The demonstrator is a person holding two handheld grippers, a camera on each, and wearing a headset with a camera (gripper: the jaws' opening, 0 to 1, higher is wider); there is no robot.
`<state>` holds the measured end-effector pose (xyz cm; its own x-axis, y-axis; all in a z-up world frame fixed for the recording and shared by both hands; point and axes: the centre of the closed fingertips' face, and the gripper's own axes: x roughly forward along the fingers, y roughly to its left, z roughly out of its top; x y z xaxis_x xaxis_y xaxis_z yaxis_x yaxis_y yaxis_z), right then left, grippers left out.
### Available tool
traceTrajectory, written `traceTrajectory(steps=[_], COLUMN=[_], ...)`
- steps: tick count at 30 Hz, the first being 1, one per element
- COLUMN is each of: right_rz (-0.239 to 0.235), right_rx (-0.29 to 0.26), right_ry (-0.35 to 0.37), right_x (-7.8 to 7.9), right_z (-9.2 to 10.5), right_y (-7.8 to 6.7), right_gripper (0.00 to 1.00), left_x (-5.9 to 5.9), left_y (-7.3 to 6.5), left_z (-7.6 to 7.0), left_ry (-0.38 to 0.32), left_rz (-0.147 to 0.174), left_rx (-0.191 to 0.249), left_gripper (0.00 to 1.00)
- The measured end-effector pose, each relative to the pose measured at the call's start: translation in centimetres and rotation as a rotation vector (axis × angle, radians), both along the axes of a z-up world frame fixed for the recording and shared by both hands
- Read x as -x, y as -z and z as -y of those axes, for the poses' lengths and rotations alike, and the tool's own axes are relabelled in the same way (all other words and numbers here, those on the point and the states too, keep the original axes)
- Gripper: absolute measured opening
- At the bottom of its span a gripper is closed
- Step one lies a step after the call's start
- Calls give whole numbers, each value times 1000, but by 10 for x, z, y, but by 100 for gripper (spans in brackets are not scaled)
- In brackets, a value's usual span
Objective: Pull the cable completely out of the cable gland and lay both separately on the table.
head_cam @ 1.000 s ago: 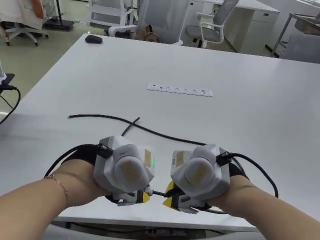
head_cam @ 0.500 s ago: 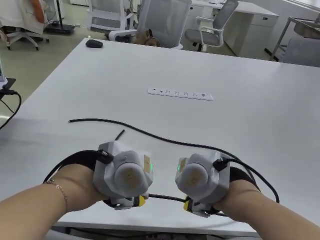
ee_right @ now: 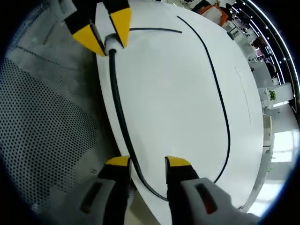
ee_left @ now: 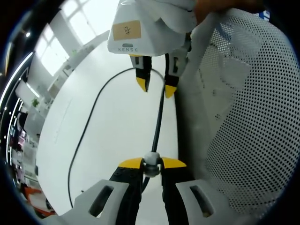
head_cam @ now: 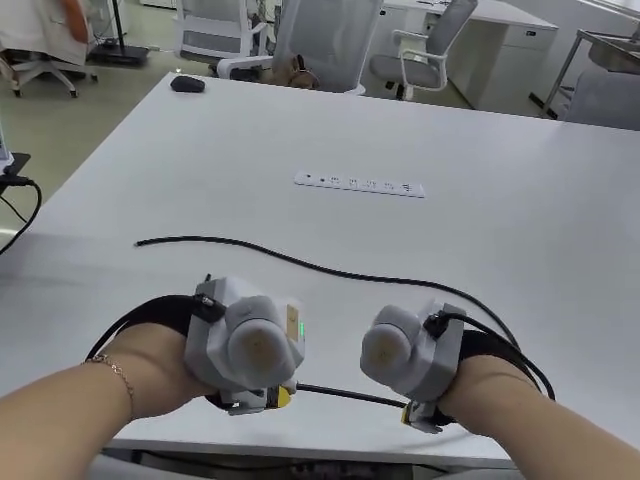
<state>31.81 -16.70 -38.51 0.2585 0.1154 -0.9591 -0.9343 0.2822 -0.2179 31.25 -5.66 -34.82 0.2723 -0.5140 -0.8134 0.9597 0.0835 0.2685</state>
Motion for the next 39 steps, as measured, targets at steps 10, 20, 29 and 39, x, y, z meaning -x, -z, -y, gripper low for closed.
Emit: traceTrajectory(steps=[10, 20, 29, 39], right_rz=[-37, -16, -15, -22], right_rx=[-349, -375, -281, -70], right_ry=[-201, -195, -156, -54], right_x=[25, 21, 15, 7], right_z=[-81, -82, -64, -19], right_y=[-29, -33, -22, -3], right_gripper=[23, 4, 4, 4], left_x=[2, 5, 1, -1], left_y=[-2, -1, 0, 0], left_z=[3, 6, 2, 0], left_ry=[7, 23, 10, 1], left_rz=[1, -7, 1, 3], left_rx=[9, 14, -2, -4], left_gripper=[15, 15, 15, 15])
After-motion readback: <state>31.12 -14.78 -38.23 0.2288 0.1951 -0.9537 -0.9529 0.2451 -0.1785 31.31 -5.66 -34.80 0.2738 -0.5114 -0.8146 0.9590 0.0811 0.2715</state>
